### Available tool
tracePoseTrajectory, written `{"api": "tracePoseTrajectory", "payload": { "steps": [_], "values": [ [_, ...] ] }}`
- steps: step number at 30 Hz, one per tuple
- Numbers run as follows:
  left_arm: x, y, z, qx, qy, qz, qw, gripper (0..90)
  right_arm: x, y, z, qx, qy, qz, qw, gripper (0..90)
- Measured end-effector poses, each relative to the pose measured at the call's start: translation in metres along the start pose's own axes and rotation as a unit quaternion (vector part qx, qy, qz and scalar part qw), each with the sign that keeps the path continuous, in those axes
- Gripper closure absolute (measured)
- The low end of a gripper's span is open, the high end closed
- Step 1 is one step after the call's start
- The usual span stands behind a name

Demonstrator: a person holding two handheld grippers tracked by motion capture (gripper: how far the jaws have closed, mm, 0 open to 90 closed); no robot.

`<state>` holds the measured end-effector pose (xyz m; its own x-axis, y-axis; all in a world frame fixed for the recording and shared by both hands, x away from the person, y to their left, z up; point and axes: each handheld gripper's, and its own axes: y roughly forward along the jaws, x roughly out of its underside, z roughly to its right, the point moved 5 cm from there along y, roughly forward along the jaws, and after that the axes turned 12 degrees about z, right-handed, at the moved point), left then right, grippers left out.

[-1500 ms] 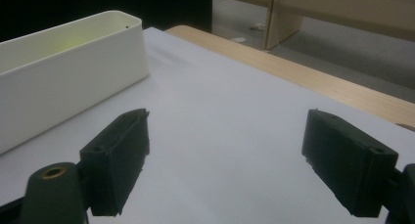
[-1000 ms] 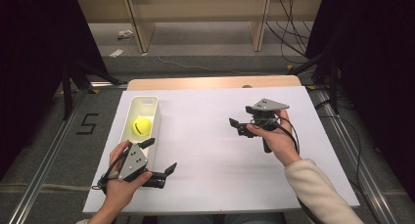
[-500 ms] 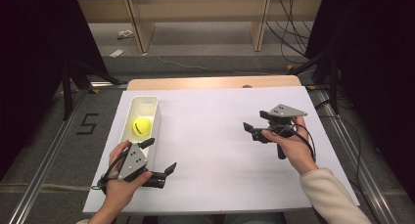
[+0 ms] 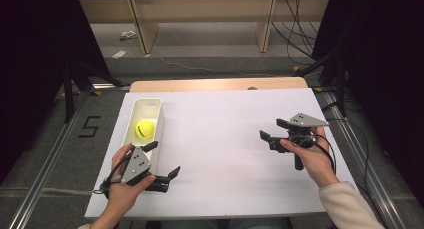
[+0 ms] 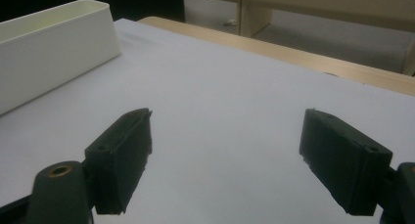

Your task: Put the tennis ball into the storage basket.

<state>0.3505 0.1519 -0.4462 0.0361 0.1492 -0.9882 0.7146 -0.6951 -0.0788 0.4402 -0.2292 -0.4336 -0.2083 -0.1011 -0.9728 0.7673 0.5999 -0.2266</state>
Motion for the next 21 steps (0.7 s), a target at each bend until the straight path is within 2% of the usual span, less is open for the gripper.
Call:
{"api": "tracePoseTrajectory", "payload": {
  "steps": [5, 12, 21],
  "values": [
    [0.0, 0.0, 0.0, 0.0, -0.001, 0.0, 1.0, 0.0, 0.002, -0.009, 0.003, 0.006, -0.003, 0.001, 1.0, 20.3],
    [0.001, 0.0, -0.001, -0.001, -0.002, -0.002, 1.0, 0.0, 0.017, -0.023, 0.011, 0.013, 0.01, -0.011, 0.9998, 20.3],
    [0.002, 0.0, -0.002, -0.003, -0.005, -0.002, 1.0, 0.0, 0.025, -0.036, 0.013, 0.016, 0.013, -0.016, 0.9997, 20.3]
  ]
}}
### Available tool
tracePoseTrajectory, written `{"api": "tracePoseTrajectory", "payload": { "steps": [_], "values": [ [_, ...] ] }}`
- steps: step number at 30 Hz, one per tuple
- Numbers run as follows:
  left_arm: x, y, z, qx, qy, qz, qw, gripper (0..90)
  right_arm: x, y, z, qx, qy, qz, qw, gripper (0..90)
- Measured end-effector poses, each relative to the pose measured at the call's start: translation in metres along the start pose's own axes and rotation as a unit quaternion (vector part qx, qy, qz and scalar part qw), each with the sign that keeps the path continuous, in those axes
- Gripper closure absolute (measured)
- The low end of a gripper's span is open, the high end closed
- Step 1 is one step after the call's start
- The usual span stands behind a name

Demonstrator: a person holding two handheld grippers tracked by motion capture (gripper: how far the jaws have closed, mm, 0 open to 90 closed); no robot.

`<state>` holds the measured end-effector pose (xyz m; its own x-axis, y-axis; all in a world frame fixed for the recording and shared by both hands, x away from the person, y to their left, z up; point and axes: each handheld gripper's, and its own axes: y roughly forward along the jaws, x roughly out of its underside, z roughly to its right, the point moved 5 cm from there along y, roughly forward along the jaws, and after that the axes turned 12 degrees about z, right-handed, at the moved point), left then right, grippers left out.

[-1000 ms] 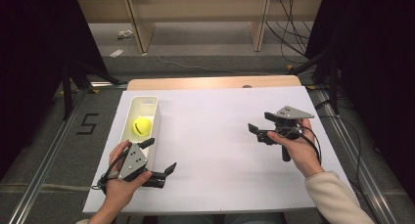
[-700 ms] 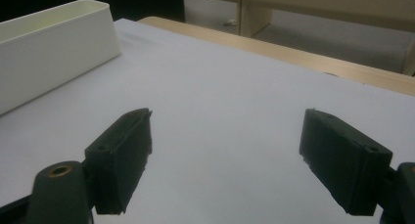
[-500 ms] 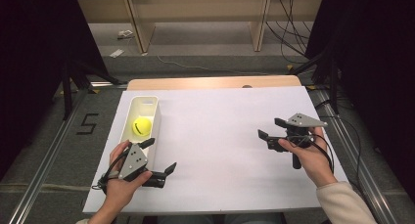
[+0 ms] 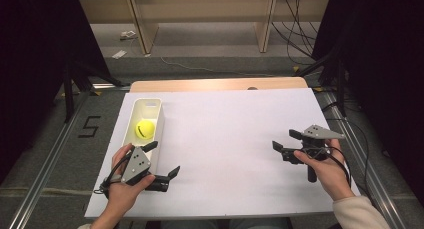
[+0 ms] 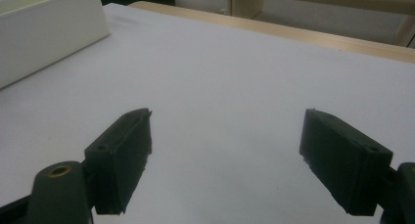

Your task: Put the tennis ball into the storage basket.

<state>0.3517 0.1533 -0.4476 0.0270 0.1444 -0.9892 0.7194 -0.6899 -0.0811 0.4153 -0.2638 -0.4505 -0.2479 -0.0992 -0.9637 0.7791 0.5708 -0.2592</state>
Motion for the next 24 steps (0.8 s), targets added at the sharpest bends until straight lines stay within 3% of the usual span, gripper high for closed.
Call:
{"api": "tracePoseTrajectory", "payload": {
  "steps": [24],
  "values": [
    [0.001, -0.001, -0.002, -0.002, -0.008, -0.001, 1.0, 0.0, 0.018, -0.03, -0.013, -0.027, -0.012, -0.01, 0.9995, 19.7]
  ]
}}
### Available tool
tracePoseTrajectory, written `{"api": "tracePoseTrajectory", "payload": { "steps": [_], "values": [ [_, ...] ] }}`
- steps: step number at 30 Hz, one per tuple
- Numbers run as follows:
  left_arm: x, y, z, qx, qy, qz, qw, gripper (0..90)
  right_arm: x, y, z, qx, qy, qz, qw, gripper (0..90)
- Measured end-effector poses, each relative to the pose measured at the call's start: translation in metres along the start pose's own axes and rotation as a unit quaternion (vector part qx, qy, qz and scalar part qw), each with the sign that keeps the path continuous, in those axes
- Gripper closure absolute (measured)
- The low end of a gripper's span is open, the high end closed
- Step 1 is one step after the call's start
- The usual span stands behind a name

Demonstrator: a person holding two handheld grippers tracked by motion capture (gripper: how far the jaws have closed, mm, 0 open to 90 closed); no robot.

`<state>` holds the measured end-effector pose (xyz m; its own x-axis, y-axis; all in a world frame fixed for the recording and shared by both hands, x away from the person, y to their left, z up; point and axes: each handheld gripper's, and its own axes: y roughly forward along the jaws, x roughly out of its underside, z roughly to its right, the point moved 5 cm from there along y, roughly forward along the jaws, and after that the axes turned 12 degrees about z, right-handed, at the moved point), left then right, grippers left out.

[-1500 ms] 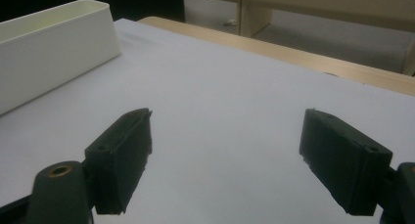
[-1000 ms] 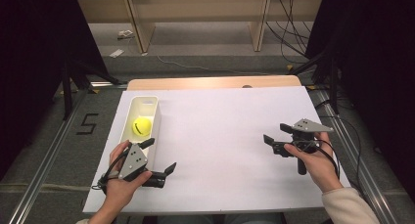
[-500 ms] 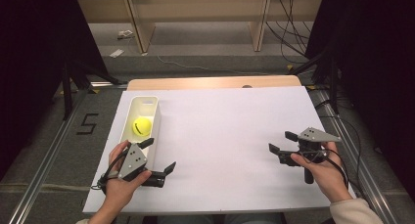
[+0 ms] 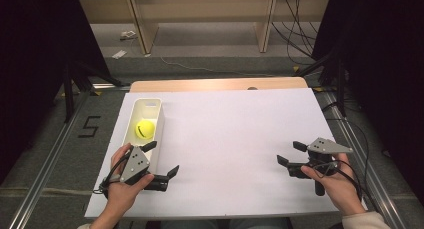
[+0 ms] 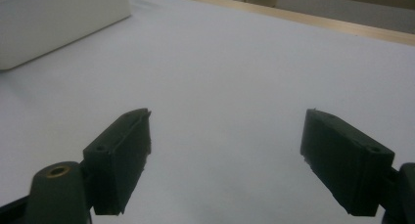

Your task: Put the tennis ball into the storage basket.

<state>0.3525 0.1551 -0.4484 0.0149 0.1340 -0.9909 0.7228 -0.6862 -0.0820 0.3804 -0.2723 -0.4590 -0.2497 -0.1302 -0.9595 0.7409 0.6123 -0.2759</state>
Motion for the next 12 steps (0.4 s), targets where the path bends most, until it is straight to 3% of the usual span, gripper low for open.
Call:
{"api": "tracePoseTrajectory", "payload": {
  "steps": [12],
  "values": [
    [-0.0015, 0.0, -0.0001, 0.003, -0.002, 0.001, 1.0, 0.0, 0.0037, 0.001, -0.0006, -0.009, 0.004, -0.007, 0.9999, 19.5]
  ]
}}
